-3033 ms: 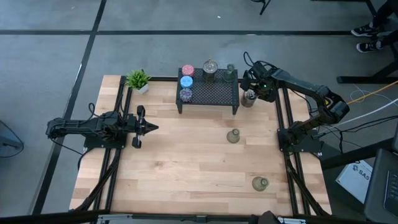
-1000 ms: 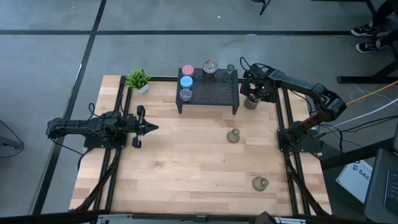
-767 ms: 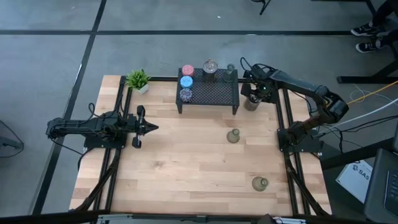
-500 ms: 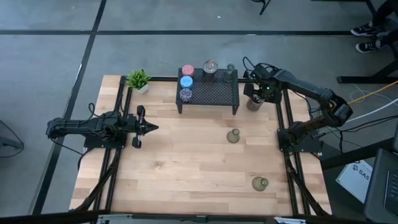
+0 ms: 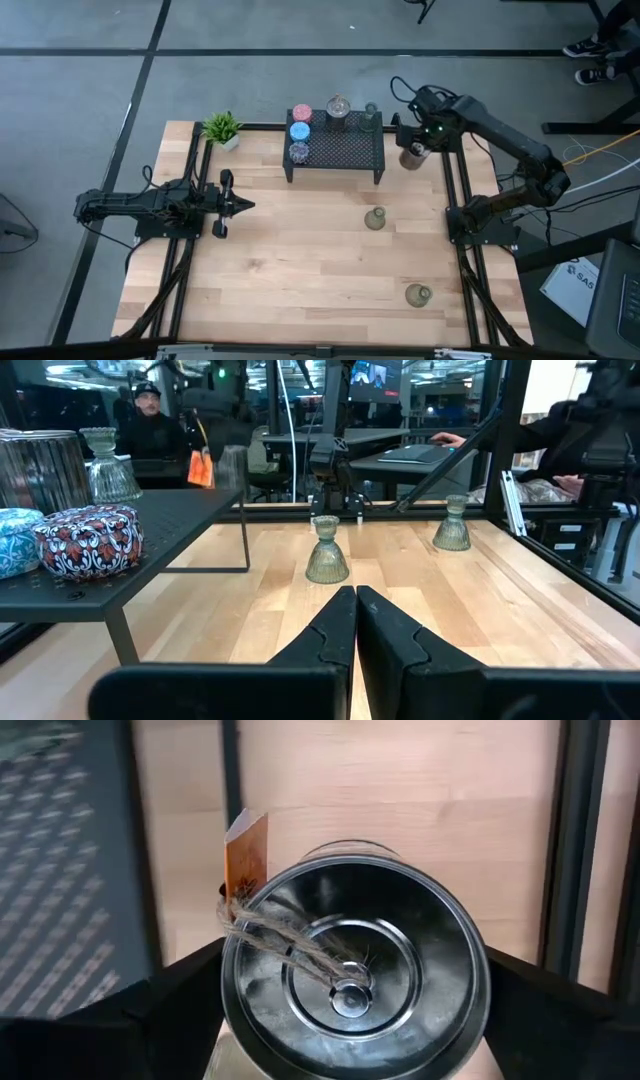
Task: Pick & Place candle stick holders
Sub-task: Put the silver scented candle on the shelf
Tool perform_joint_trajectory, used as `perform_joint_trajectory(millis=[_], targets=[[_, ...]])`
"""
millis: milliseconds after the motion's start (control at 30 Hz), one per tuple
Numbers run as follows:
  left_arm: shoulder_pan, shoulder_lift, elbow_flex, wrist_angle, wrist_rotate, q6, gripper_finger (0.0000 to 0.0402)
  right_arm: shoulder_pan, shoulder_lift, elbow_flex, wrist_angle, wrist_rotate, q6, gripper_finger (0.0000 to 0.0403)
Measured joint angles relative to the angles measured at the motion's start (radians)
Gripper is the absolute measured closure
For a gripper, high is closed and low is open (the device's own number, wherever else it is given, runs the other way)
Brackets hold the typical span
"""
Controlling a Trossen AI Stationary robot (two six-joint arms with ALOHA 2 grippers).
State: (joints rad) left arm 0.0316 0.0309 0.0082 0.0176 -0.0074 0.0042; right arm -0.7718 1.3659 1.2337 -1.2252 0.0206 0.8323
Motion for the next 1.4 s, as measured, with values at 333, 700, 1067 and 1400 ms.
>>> perform_joint_trajectory(millis=[333, 700, 1067, 1400], targets=[[0.0, 0.0, 0.0, 0.0, 0.0, -0.001, 0.0395, 0.064, 0.0, 0.183, -0.125, -0.026, -0.095, 0.0039], [0.0, 0.0, 0.0, 0.0, 0.0, 0.0, 0.0395, 0.154, 0.069, 0.376, -0.156, -0.04, -0.219, 0.0039], [0.0, 0.0, 0.0, 0.0, 0.0, 0.0, 0.0395, 0.234, 0.229, 0.537, -0.155, -0.05, -0.275, 0.0039], [0.0, 0.0, 0.0, 0.0, 0.0, -0.001, 0.0395, 0.287, 0.355, 0.562, -0.073, -0.05, -0.298, 0.0039]])
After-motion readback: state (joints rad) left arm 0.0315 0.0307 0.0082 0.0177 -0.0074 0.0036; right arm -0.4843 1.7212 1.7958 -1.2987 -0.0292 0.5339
